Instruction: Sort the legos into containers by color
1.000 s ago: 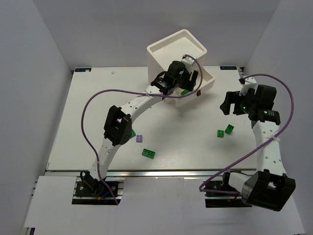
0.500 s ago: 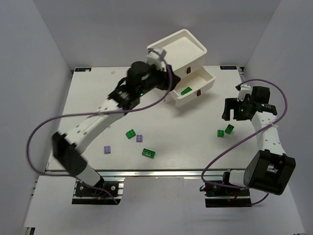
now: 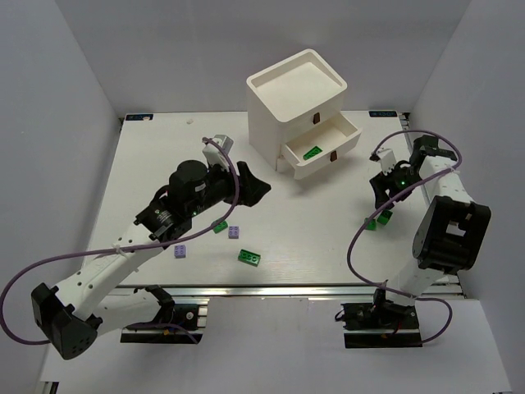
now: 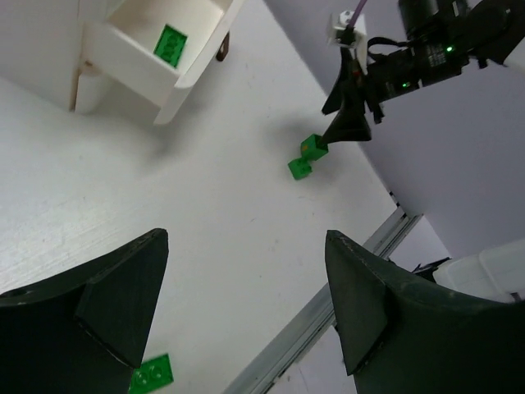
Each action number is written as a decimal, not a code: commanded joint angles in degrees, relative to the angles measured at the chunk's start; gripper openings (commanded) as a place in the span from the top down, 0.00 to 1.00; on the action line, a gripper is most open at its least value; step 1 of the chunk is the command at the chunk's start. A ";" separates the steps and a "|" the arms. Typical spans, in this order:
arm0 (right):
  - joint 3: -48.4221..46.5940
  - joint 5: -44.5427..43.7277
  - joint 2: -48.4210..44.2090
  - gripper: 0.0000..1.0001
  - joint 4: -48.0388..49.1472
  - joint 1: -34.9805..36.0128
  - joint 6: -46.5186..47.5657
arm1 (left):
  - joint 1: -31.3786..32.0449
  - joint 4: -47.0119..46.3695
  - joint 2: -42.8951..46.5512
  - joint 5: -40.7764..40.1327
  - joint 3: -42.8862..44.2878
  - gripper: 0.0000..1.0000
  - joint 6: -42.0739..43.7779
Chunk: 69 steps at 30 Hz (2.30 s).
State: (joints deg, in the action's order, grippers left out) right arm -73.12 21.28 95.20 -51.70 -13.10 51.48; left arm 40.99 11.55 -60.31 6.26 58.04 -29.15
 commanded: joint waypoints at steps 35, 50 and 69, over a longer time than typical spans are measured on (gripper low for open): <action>1.32 -5.28 7.46 0.37 -2.18 0.18 17.51 | 0.93 1.55 5.38 -5.03 -3.99 0.12 -6.36; 0.17 -3.18 8.78 0.82 -2.61 0.10 15.75 | 0.93 0.67 4.33 -4.15 -3.20 0.12 -6.80; -27.78 44.63 2.72 1.00 -23.45 5.09 5.99 | 0.93 -28.66 -8.85 16.67 -3.20 0.10 -17.78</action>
State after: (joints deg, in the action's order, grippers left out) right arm -102.08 53.23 100.12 -71.79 -10.52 58.59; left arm 41.76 -8.05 -67.96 18.06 53.98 -43.09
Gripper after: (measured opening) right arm 0.410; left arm 0.888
